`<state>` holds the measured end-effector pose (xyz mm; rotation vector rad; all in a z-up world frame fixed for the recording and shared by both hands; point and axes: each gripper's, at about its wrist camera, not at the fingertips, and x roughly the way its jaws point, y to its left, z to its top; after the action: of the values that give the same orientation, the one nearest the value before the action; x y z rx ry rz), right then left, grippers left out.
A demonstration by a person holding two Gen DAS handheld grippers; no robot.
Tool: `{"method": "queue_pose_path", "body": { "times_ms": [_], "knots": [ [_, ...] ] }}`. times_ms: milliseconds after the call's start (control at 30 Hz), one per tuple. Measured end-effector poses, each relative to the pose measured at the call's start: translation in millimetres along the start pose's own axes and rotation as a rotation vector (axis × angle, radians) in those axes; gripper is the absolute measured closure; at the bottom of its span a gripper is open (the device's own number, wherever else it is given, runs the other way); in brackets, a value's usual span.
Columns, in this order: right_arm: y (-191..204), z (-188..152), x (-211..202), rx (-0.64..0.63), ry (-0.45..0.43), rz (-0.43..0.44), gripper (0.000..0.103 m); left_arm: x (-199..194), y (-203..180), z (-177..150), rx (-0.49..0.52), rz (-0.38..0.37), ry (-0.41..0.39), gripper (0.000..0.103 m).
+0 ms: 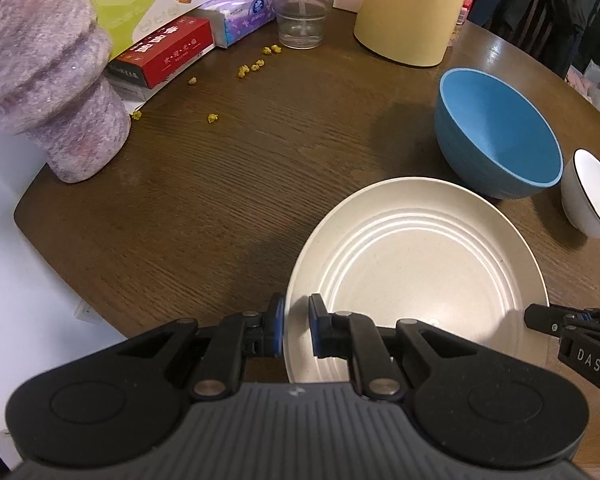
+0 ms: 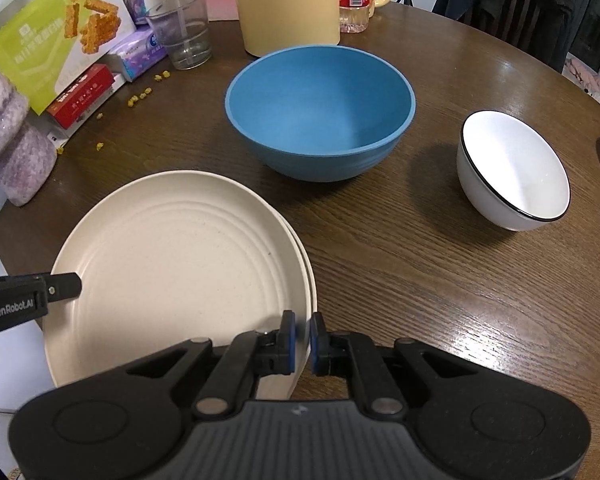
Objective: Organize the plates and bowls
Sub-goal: 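Lower the held plate onto the first cream plate with both grippers, then hold the plate on the stack and settle its rim with both grippers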
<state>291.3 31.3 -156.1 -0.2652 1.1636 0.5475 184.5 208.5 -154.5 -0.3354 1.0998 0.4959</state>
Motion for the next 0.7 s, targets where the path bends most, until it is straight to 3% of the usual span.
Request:
{"method": "queue_pose_path", "body": {
  "times_ms": [700],
  "knots": [
    [6.2, -0.5, 10.4, -0.038, -0.003, -0.04, 0.095, 7.7, -7.5, -3.7, 0.052, 0.025, -0.016, 0.09]
  ]
}}
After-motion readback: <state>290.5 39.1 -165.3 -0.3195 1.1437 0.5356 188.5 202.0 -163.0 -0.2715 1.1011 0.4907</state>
